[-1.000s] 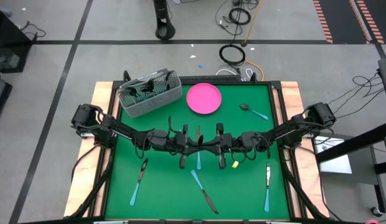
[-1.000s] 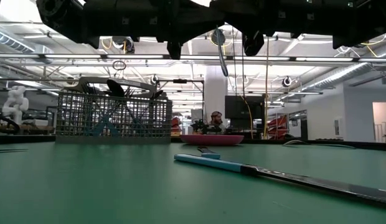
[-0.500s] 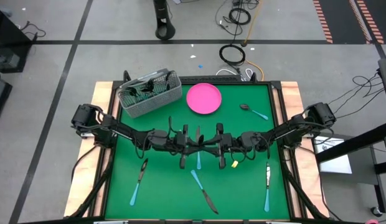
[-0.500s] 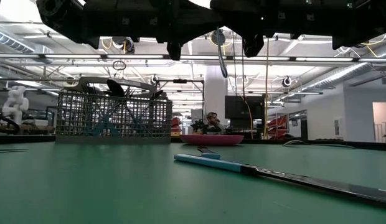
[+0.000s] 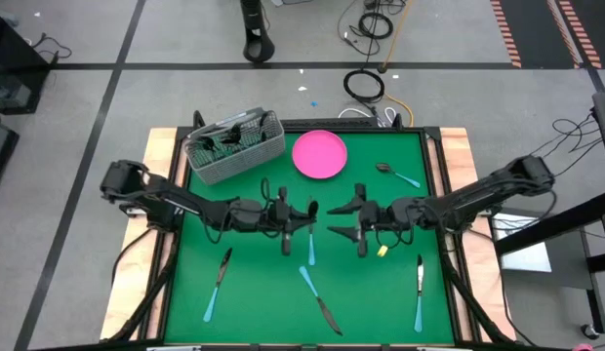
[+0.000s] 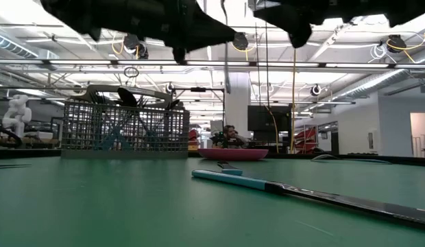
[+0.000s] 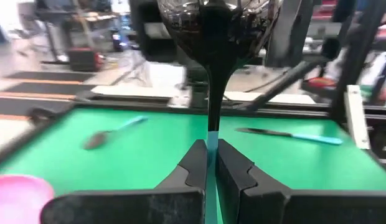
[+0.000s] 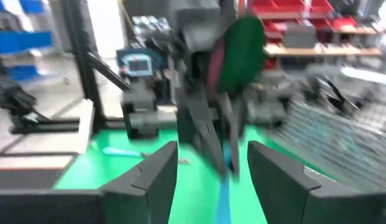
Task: Sort silverware
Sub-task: Put the blue spoon into the gray silverware holder
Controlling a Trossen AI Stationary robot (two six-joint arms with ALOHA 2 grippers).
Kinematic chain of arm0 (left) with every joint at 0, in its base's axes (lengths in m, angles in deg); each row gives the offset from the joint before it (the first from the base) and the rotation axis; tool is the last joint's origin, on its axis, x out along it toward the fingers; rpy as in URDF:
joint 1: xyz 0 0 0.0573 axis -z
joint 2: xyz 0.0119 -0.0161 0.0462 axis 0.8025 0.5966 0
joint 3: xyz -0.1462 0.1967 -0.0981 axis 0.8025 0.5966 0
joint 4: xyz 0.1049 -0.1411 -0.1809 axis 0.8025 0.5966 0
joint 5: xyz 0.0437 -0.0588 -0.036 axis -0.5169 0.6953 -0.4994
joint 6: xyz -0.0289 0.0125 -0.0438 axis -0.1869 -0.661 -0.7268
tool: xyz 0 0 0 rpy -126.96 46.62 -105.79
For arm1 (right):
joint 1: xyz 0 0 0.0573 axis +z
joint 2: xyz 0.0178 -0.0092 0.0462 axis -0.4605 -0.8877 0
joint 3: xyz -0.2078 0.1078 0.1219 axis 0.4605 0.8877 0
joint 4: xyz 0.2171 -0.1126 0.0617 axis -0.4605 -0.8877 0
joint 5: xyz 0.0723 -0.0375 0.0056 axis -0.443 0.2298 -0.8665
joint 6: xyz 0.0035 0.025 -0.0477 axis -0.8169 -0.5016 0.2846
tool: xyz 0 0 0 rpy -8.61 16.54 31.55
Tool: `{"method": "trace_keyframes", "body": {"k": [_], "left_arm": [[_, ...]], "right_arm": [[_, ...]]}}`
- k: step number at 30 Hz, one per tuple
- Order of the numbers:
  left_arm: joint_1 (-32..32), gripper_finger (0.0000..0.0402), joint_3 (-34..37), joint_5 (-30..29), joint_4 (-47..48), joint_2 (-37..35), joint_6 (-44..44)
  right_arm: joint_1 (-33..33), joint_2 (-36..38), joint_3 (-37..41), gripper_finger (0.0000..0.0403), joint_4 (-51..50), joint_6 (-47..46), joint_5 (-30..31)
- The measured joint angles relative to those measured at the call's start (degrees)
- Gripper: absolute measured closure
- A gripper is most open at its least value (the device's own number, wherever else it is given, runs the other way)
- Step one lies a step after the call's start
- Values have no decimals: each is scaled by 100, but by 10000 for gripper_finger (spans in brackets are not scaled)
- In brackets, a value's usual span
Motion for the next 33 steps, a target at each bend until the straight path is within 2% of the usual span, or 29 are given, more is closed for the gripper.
{"method": "trace_keyframes", "body": {"k": [3,7,13,15,20,25,33], "left_arm": [[-103,391,-2,-393,489,-492,294],[-403,391,-2,-1199,1189,-1102,473],[-1111,391,41,-3009,2412,-1904,389],[-1412,391,158,-3348,2563,-2110,197],[-2335,391,447,-3421,2509,-2372,-117],[-3192,391,588,-2498,2283,-2222,-606],[-3634,391,590,-2297,2232,-1617,-596]], "right_arm": [[55,283,0,220,-630,-147,237],[173,296,2,222,-729,-153,254],[285,222,2,222,-739,-162,252],[315,220,2,222,-745,-160,248],[347,218,2,222,-748,-124,231],[345,218,2,222,-659,-87,235],[332,218,2,222,-602,33,235]]}}
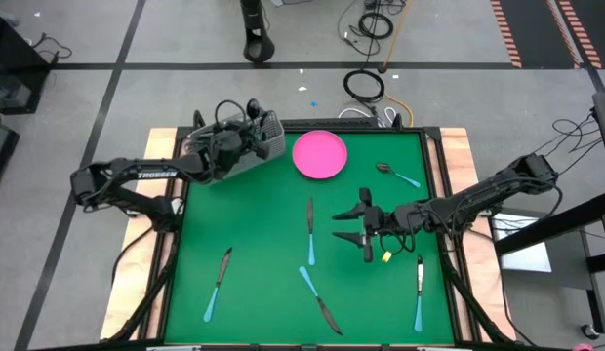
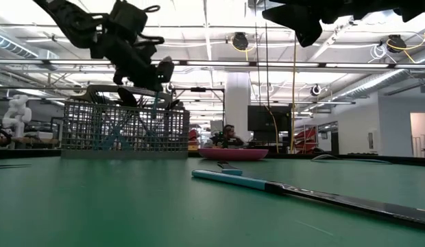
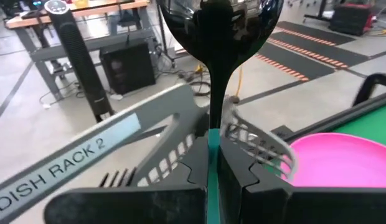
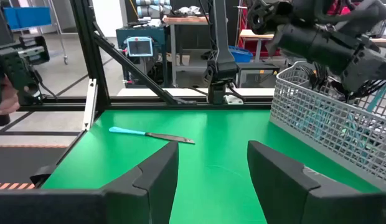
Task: Sort silverware
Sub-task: Put the blue spoon into the gray silverware holder
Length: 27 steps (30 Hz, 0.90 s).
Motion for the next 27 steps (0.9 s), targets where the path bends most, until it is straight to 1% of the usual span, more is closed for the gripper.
{"method": "trace_keyframes", "body": {"k": [4,9,11,18,23,27], "left_arm": [[-70,388,0,-40,-118,191,-114],[-82,353,0,-339,-121,254,-296],[-81,341,0,-349,-144,253,-433],[20,319,-6,-346,-281,250,-451],[150,314,-119,-404,-240,145,-51],[372,313,-140,-496,-255,-289,387]], "right_arm": [[-13,0,0,222,-4,16,2],[-13,0,0,222,-57,31,2],[-11,0,0,222,-59,95,2],[-13,0,0,222,-59,107,2],[-13,0,0,222,-75,105,4],[-13,0,0,222,-209,82,6]]}}
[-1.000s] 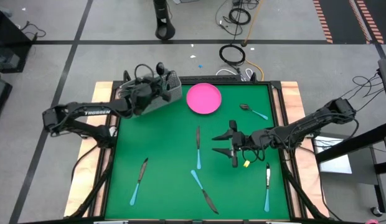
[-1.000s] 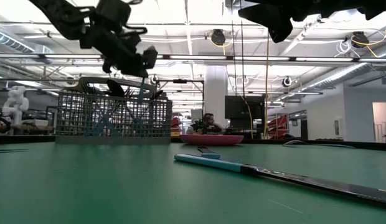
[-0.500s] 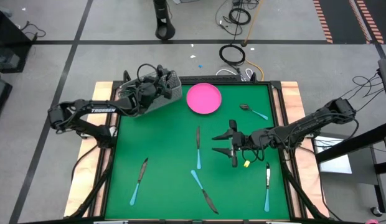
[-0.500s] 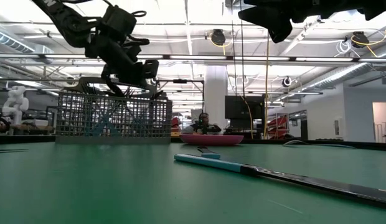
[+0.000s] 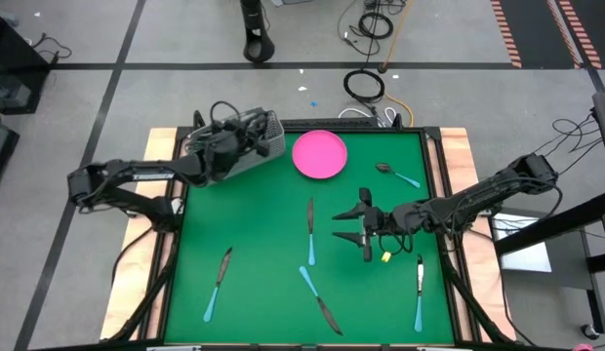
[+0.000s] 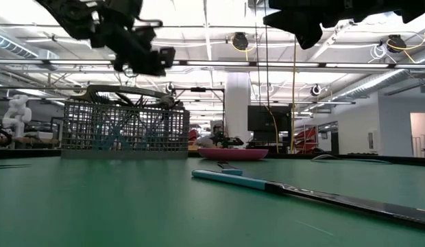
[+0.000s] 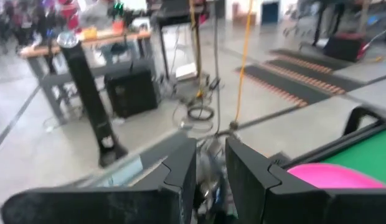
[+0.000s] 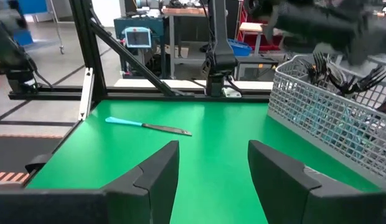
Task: Sort silverware
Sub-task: Put the blue spoon into the gray silverware holder
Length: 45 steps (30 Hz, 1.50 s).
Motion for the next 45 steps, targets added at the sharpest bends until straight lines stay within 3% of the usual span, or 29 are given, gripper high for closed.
{"method": "trace_keyframes", "body": {"k": [5,11,13,15,19,21,26,31,37,45], "left_arm": [[456,312,-2,260,33,-727,109],[1192,313,3,2195,195,-1075,222],[1417,313,101,2589,190,-1055,222],[1628,313,178,2795,169,-941,222],[2007,313,251,2779,-118,-594,238],[2172,313,251,2748,-449,-379,446],[2349,313,249,2759,-1384,-69,1012],[2357,313,240,2754,-1322,-90,1164],[2357,313,240,2752,-1362,-94,1158],[2357,313,240,2753,-1362,-94,1139]], "right_arm": [[0,0,0,222,-278,-133,394],[-156,0,0,222,-934,-460,1817],[-434,0,0,222,-1137,-572,1980],[-870,9,0,222,-1435,-775,1746],[-2075,17,0,222,-2505,-1381,365],[-2621,17,0,222,-3046,-1467,42],[-3814,11,-225,222,-4596,-1212,-24],[-4821,-235,-731,222,-6043,-1132,-68],[-5725,-859,-832,222,-6254,-359,-326],[-6138,-1478,-833,222,-6415,363,-461]]}}
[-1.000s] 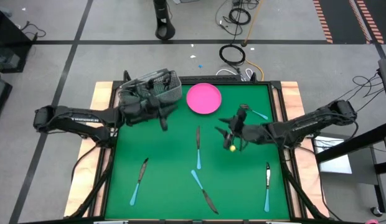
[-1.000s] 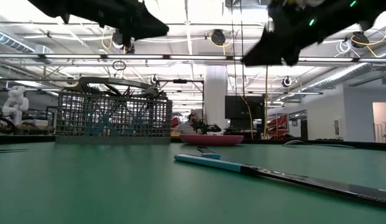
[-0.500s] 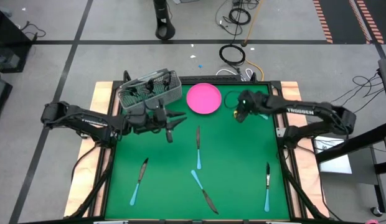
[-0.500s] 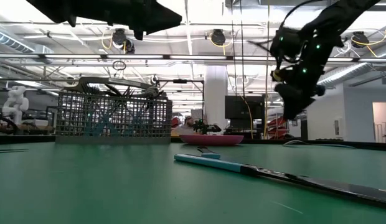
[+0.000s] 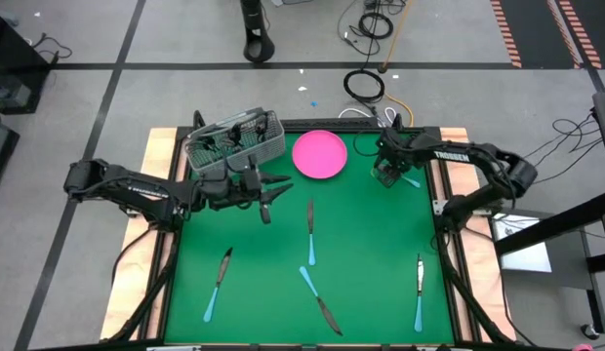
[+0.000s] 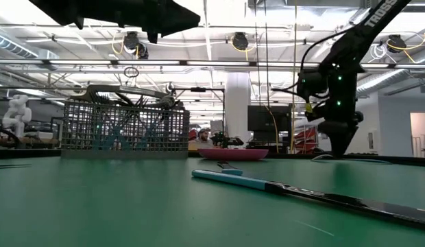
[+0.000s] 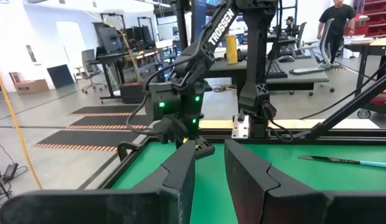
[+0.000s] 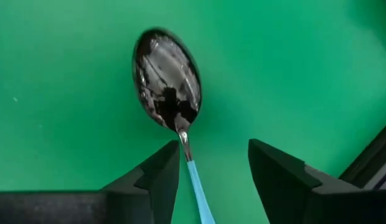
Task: Sort silverware
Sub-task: Put the blue spoon into the gray silverware holder
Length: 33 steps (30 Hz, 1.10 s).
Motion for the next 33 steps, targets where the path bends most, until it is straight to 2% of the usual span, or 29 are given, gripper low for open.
{"method": "trace_keyframes", "body": {"k": [4,9,13,17,23,28,33], "left_arm": [[0,313,0,1,16,0,6],[0,313,0,-1,69,-2,7],[0,313,0,-1,123,-4,-10],[0,313,0,-1,151,-4,-20],[25,314,2,-1,151,-4,-27],[106,314,2,-3,151,-4,-29],[216,314,2,-1,153,-4,-29]], "right_arm": [[-82,-135,0,222,6,237,-69],[-247,-350,-15,222,28,329,-677],[-312,-425,-19,228,45,475,-720],[-310,-431,-13,272,36,444,-780],[-286,-436,-9,387,2,169,-847],[-92,-305,0,397,-180,-145,-730],[392,330,23,401,-407,-470,-708]]}}
